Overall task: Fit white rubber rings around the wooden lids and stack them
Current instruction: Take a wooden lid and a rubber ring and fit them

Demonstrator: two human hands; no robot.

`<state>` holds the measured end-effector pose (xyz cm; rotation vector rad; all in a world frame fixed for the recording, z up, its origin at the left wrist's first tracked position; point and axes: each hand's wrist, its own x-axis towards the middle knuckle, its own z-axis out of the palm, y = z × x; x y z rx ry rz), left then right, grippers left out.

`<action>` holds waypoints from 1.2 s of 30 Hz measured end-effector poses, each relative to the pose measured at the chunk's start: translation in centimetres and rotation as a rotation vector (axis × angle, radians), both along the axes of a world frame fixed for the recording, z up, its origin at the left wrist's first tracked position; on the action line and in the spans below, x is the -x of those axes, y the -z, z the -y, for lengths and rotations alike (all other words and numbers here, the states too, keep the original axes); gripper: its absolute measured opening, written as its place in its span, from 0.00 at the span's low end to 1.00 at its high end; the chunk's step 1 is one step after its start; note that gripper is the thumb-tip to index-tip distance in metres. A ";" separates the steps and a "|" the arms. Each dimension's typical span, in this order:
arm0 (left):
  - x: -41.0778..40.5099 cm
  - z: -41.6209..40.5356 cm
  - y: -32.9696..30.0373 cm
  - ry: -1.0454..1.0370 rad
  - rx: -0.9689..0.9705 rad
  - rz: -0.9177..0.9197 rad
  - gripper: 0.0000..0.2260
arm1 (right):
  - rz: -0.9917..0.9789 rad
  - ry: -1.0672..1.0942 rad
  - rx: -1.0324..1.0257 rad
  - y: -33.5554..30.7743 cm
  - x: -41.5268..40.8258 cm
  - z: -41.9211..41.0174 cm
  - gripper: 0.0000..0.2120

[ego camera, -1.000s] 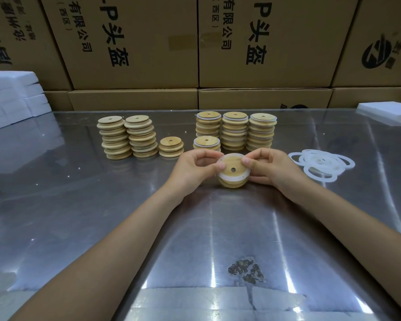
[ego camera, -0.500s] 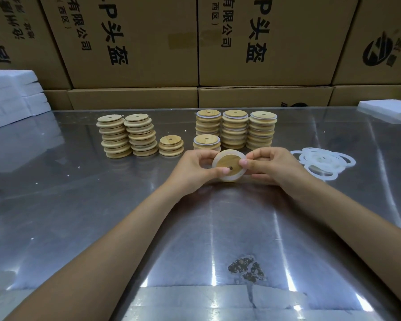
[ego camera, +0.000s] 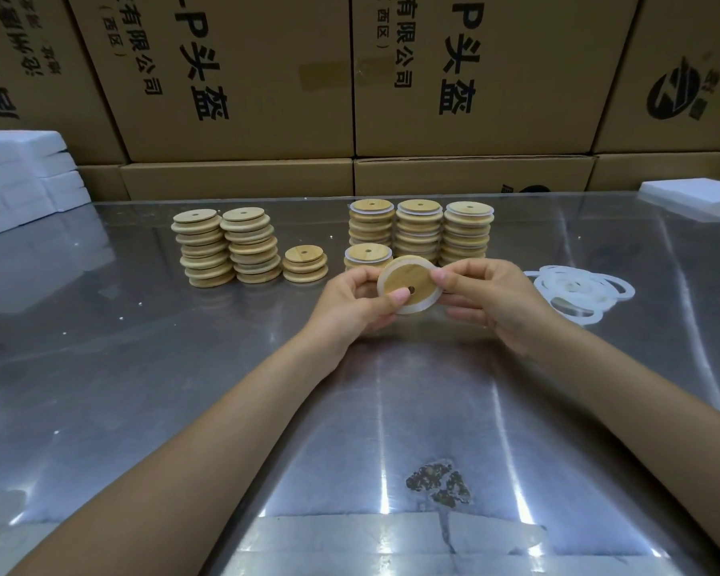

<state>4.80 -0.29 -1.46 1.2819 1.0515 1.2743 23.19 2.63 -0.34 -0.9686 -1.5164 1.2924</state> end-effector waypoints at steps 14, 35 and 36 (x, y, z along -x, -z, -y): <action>-0.3 -0.5 0.0 -0.147 -0.289 -0.498 0.12 | 0.009 0.112 -0.156 0.6 2.1 0.3 0.03; -1.0 0.0 -0.3 -0.119 -0.164 -0.117 0.12 | -0.163 0.127 -0.022 0.5 2.1 0.6 0.05; -1.1 0.0 -0.3 -0.111 -0.148 -0.093 0.12 | -0.174 0.126 -0.015 0.4 2.1 0.7 0.05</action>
